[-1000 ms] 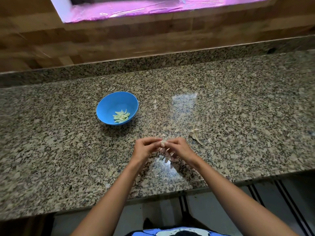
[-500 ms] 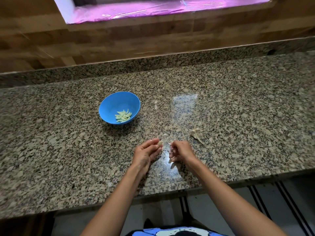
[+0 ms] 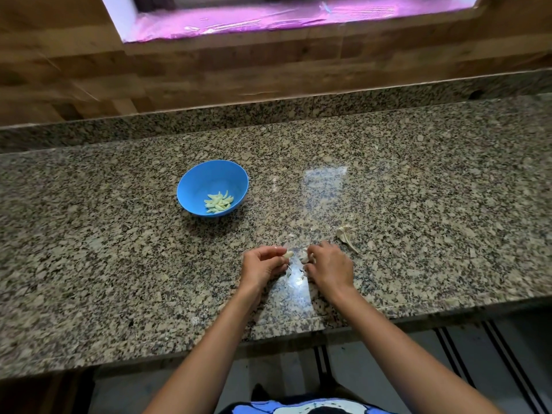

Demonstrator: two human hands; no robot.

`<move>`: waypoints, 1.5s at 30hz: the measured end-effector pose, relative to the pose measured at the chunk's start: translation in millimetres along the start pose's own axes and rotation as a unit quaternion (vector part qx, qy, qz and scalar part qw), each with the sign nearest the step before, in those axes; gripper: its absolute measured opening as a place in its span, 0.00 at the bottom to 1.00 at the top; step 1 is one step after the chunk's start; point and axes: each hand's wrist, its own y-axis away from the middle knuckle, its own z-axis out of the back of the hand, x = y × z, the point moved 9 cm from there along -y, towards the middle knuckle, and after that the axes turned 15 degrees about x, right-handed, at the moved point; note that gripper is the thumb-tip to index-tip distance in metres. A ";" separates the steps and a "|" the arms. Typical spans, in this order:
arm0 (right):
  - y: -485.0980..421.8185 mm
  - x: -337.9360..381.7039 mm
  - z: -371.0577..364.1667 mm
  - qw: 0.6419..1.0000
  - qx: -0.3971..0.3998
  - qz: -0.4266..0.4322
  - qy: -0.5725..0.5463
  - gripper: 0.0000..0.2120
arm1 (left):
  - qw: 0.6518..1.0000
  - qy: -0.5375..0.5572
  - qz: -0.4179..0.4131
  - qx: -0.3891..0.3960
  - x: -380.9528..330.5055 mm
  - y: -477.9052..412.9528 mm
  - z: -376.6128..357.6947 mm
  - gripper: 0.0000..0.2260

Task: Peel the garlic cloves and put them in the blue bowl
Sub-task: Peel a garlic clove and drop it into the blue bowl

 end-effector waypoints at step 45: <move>25.8 -83.7 -33.9 0.710 -0.041 -0.161 -0.684 0.08 | 0.677 -0.695 -0.113 0.216 16.0 -14.2 -95.3 0.32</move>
